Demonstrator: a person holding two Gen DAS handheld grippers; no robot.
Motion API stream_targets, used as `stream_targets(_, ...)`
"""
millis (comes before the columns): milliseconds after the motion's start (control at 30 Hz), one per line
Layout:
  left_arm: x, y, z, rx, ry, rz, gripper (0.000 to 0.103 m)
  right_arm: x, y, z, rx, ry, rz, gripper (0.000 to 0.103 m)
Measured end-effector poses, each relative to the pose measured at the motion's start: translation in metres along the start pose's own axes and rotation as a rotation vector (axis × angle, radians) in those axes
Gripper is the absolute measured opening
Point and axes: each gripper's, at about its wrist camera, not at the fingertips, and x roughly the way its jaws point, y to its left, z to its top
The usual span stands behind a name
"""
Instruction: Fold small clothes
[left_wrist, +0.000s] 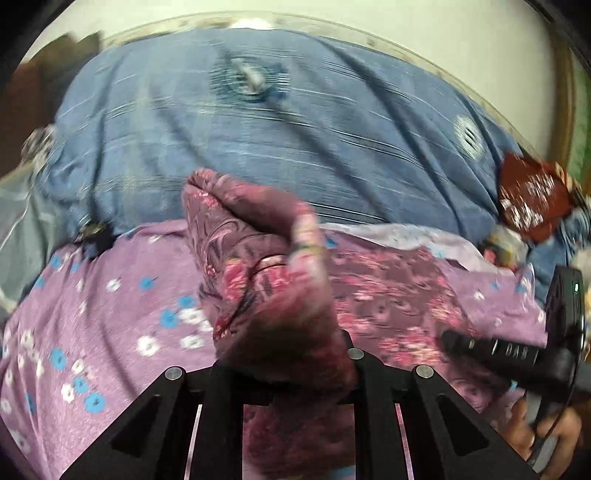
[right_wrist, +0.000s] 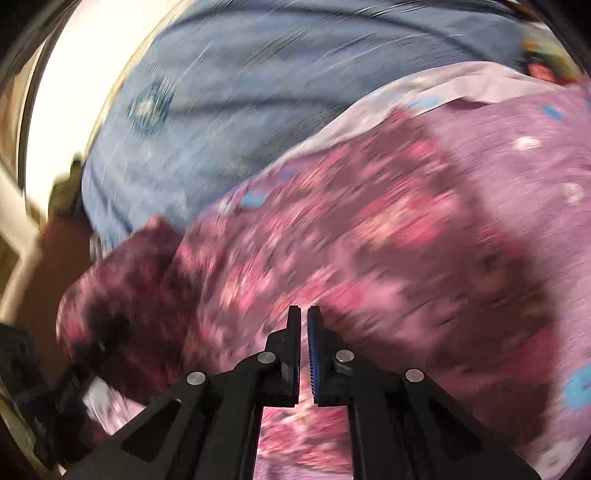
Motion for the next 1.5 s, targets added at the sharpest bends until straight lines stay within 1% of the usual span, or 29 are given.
stream_targets(33, 0.002, -0.008, 0.004, 0.011, 0.005, -0.006, 0.014, -0.007, -0.01, 0.006, 0.03, -0.022, -0.005, 0.008)
stream_targets(100, 0.01, -0.038, 0.009, 0.06, 0.024, -0.022, 0.014, -0.021, -0.029, 0.018, 0.089, -0.06, 0.006, 0.008)
stream_targets(233, 0.037, -0.102, 0.007, 0.142, 0.089, -0.067, 0.015, -0.046, -0.061, 0.031, 0.165, -0.136, 0.03, 0.008)
stream_targets(267, 0.046, -0.117, 0.004, 0.163, 0.112, -0.083, 0.017, -0.048, -0.066, 0.034, 0.179, -0.142, 0.041, 0.008)
stream_targets(300, 0.055, -0.132, -0.001, 0.177, 0.157, -0.108, 0.019, -0.05, -0.072, 0.037, 0.198, -0.149, 0.056, 0.008)
stream_targets(367, 0.063, -0.137, 0.0, 0.165, 0.222, -0.15, 0.026, -0.053, -0.083, 0.041, 0.244, -0.151, 0.109, 0.01)
stream_targets(400, 0.061, -0.134, 0.001, 0.15, 0.236, -0.199, 0.031, -0.053, -0.087, 0.041, 0.263, -0.142, 0.14, 0.011)
stream_targets(433, 0.055, -0.129, 0.004, 0.143, 0.227, -0.253, 0.038, -0.051, -0.09, 0.042, 0.283, -0.126, 0.177, 0.016)
stream_targets(467, 0.045, -0.123, 0.008, 0.145, 0.195, -0.298, 0.042, -0.048, -0.091, 0.042, 0.302, -0.105, 0.211, 0.029)
stream_targets(500, 0.032, -0.115, 0.014, 0.153, 0.15, -0.324, 0.054, -0.044, -0.091, 0.042, 0.314, -0.085, 0.235, 0.036)
stream_targets(533, 0.019, -0.106, 0.019, 0.158, 0.099, -0.34, 0.065, -0.041, -0.089, 0.043, 0.318, -0.066, 0.254, 0.046)
stream_targets(567, 0.003, -0.092, 0.025, 0.155, 0.024, -0.356, 0.069, -0.04, -0.088, 0.043, 0.314, -0.054, 0.264, 0.048)
stream_targets(600, -0.008, -0.079, 0.03, 0.146, -0.031, -0.357, 0.075, -0.039, -0.085, 0.042, 0.307, -0.046, 0.269, 0.048)
stream_targets(633, -0.013, -0.068, 0.03, 0.14, -0.056, -0.346, 0.077, -0.038, -0.081, 0.041, 0.3, -0.043, 0.275, 0.05)
stream_targets(667, -0.015, -0.053, 0.033, 0.129, -0.067, -0.31, 0.077, -0.037, -0.078, 0.041, 0.297, -0.038, 0.284, 0.053)
stream_targets(733, -0.008, -0.032, 0.031, 0.1, -0.058, -0.256, 0.077, -0.036, -0.075, 0.039, 0.299, -0.038, 0.3, 0.067)
stream_targets(800, 0.005, -0.008, 0.023, 0.022, -0.021, -0.188, 0.076, -0.031, -0.069, 0.04, 0.283, -0.042, 0.261, 0.071)
stream_targets(867, 0.024, 0.009, 0.015, -0.06, 0.04, -0.161, 0.076, -0.026, -0.064, 0.039, 0.272, -0.028, 0.231, 0.073)
stream_targets(933, 0.046, 0.016, 0.009, -0.103, 0.134, -0.117, 0.075, -0.018, -0.059, 0.037, 0.264, 0.003, 0.222, 0.073)
stream_targets(1000, 0.058, 0.011, 0.01, -0.113, 0.199, -0.083, 0.075, -0.013, -0.05, 0.037, 0.237, 0.008, 0.19, 0.073)
stream_targets(1100, 0.07, -0.001, 0.017, -0.12, 0.232, -0.099, 0.075, -0.009, -0.035, 0.036, 0.19, -0.003, 0.161, 0.075)
stream_targets(1200, 0.069, -0.011, 0.016, -0.058, 0.258, -0.098, 0.075, -0.005, -0.021, 0.034, 0.134, -0.02, 0.087, 0.075)
stream_targets(1233, 0.069, -0.011, 0.015, -0.05, 0.262, -0.098, 0.075, -0.002, -0.016, 0.031, 0.101, -0.026, 0.04, 0.069)
stream_targets(1267, 0.068, -0.011, 0.015, -0.051, 0.264, -0.108, 0.075, 0.0, -0.013, 0.029, 0.072, -0.02, 0.007, 0.042)
stream_targets(1300, 0.07, -0.009, 0.014, -0.055, 0.267, -0.112, 0.075, 0.002, -0.009, 0.027, 0.041, -0.01, -0.026, 0.031)
stream_targets(1333, 0.069, -0.009, 0.016, -0.062, 0.267, -0.12, 0.075, 0.001, -0.006, 0.024, 0.018, -0.021, -0.056, 0.029)
stream_targets(1367, 0.066, -0.006, 0.016, -0.067, 0.26, -0.126, 0.075, -0.004, -0.005, 0.023, 0.008, -0.037, -0.057, 0.025)
stream_targets(1433, 0.062, 0.0, 0.015, -0.071, 0.238, -0.137, 0.075, -0.025, 0.002, 0.022, -0.033, -0.117, -0.041, 0.024)
stream_targets(1500, 0.052, 0.0, 0.017, -0.072, 0.203, -0.149, 0.075, -0.044, 0.008, 0.02, -0.074, -0.185, -0.047, 0.023)
